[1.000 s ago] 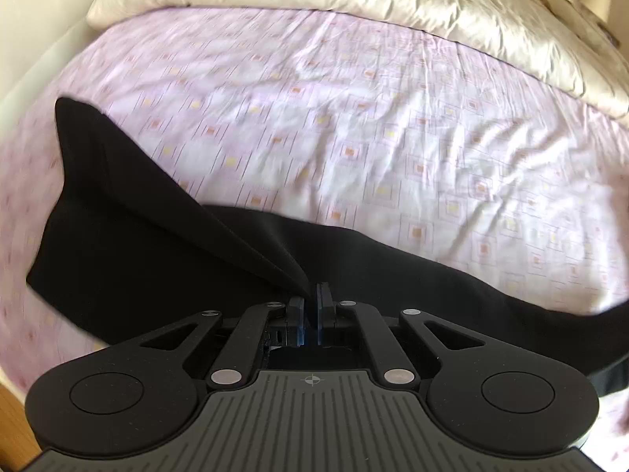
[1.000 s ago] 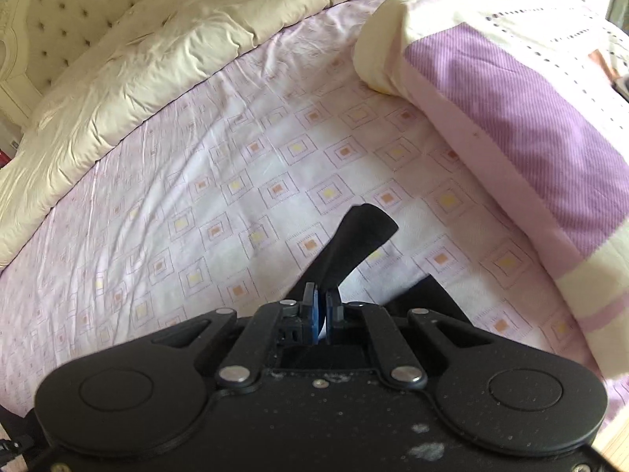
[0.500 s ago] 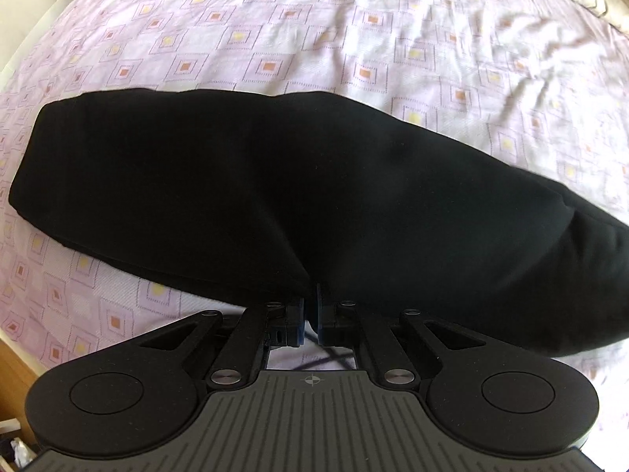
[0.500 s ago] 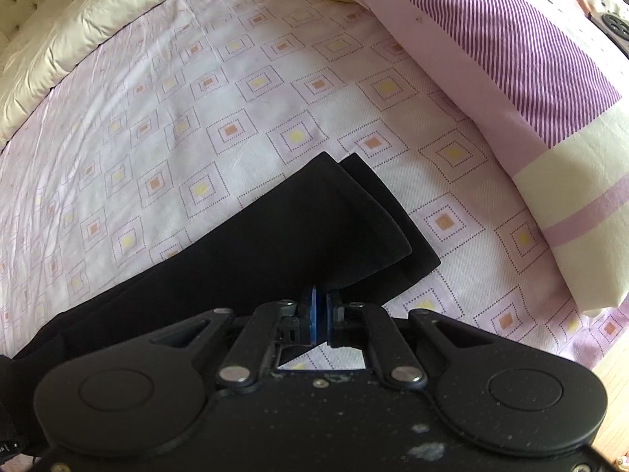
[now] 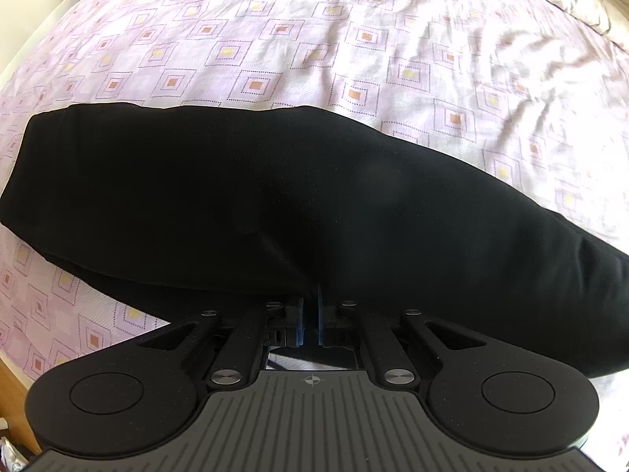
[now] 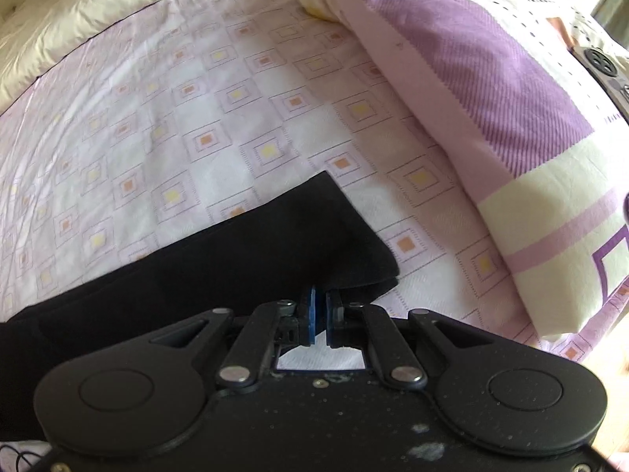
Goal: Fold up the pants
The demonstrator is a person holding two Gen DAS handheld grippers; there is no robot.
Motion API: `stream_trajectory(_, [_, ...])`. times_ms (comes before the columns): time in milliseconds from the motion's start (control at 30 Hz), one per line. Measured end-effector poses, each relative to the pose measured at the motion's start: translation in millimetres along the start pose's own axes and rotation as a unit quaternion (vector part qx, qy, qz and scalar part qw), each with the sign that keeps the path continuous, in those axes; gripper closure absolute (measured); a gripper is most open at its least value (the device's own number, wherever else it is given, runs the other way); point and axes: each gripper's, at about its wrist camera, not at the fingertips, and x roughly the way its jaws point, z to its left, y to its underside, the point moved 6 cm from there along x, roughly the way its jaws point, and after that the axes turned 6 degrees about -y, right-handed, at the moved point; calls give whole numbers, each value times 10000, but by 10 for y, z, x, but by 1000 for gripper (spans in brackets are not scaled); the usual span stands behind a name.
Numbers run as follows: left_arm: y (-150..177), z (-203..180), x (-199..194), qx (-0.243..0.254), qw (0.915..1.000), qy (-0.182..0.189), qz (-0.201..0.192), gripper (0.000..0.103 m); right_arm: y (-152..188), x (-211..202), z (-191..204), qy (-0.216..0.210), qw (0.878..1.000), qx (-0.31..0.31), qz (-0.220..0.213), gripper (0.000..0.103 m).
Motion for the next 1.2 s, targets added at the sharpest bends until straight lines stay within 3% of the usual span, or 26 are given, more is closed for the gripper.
stream_trajectory(100, [47, -22, 70, 56, 9997, -125, 221, 94, 23, 115, -78, 58, 9995, 142, 265, 98])
stream_trajectory(300, [121, -3, 66, 23, 9998, -160, 137, 92, 85, 182, -5, 164, 9987, -295, 386, 96])
stream_trajectory(667, [199, 117, -149, -153, 9998, 57, -68, 90, 82, 254, 15, 178, 9979, -427, 443, 96])
stream_trajectory(900, [259, 252, -133, -410, 9987, 304, 62, 85, 111, 261, 29, 180, 9980, -434, 429, 97])
stream_trajectory(1200, [385, 338, -282, -254, 9994, 36, -219, 85, 126, 253, 18, 111, 9982, -432, 393, 97])
